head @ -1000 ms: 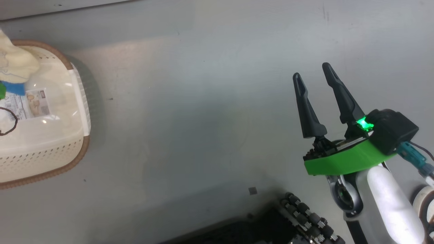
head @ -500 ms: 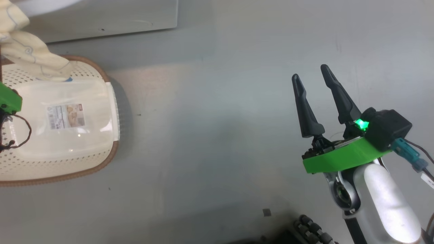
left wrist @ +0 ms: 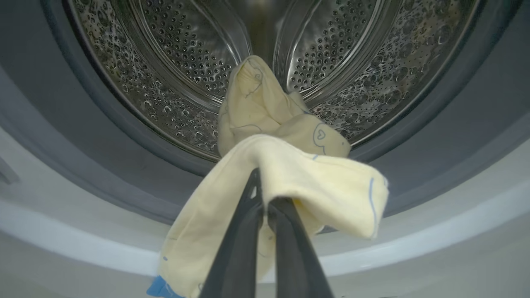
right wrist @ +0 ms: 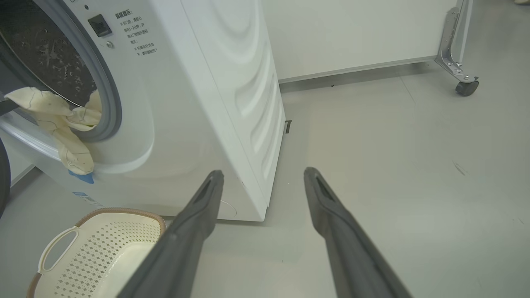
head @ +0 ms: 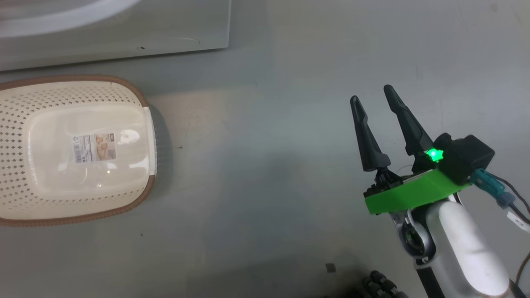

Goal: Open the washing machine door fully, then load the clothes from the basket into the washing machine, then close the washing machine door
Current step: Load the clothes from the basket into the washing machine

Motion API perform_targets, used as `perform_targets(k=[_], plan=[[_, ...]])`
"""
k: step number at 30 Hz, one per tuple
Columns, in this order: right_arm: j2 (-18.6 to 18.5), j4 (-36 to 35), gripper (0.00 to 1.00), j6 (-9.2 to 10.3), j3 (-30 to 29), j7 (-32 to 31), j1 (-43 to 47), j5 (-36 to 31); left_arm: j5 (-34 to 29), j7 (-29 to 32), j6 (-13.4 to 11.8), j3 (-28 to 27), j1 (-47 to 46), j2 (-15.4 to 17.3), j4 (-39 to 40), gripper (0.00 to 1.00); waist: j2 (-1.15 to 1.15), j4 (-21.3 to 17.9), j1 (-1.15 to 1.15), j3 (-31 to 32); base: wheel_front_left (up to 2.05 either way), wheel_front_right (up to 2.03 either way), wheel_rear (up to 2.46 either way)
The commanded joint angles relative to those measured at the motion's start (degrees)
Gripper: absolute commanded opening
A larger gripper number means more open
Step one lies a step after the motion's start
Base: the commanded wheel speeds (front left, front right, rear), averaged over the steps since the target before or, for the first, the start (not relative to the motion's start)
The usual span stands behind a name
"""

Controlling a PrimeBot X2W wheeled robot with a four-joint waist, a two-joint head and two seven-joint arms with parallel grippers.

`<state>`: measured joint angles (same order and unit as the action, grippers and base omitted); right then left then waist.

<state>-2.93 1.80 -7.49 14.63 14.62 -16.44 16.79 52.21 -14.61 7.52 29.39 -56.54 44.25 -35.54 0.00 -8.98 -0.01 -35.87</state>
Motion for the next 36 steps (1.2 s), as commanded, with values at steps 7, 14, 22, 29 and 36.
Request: perform_targets(k=[7, 14, 22, 29, 36], plan=[[0.05, -2.19, 1.00, 0.00, 1.54, 0.38, -0.54, 1.37, 0.46, 3.14, -0.03, -0.58, -7.68, 7.64, 5.37, 0.00, 0.00, -1.71, 0.01, -3.00, 0.00, 0.00, 0.00], [0.05, -3.28, 1.00, 0.00, 2.40, 0.38, -0.84, 2.76, 3.62, 11.61, -0.03, 1.88, -18.01, 11.45, 8.86, 0.00, 0.00, -3.62, 0.01, -6.68, 0.00, 0.00, 0.00], [0.05, -4.39, 1.00, 0.00, 3.79, 0.38, -1.13, 4.19, 4.12, 17.04, -0.03, 5.85, -31.16, 14.29, 6.10, 0.00, 0.00, -5.87, 0.01, -10.79, 0.00, 0.00, 0.00], [0.05, -5.63, 1.00, 0.00, 5.54, 0.38, -1.65, 5.09, 3.45, 15.32, -0.03, 8.42, -44.69, 13.50, 1.26, 0.00, 0.00, -7.83, 0.01, -14.26, 0.00, 0.00, 0.00], [0.05, -6.56, 1.00, 0.00, 6.22, 0.38, -1.90, 5.73, 0.96, 7.05, -0.03, 11.36, -54.86, 10.06, -6.61, 0.00, 0.00, -8.14, 0.01, -16.72, 0.00, 0.00, 0.00]])
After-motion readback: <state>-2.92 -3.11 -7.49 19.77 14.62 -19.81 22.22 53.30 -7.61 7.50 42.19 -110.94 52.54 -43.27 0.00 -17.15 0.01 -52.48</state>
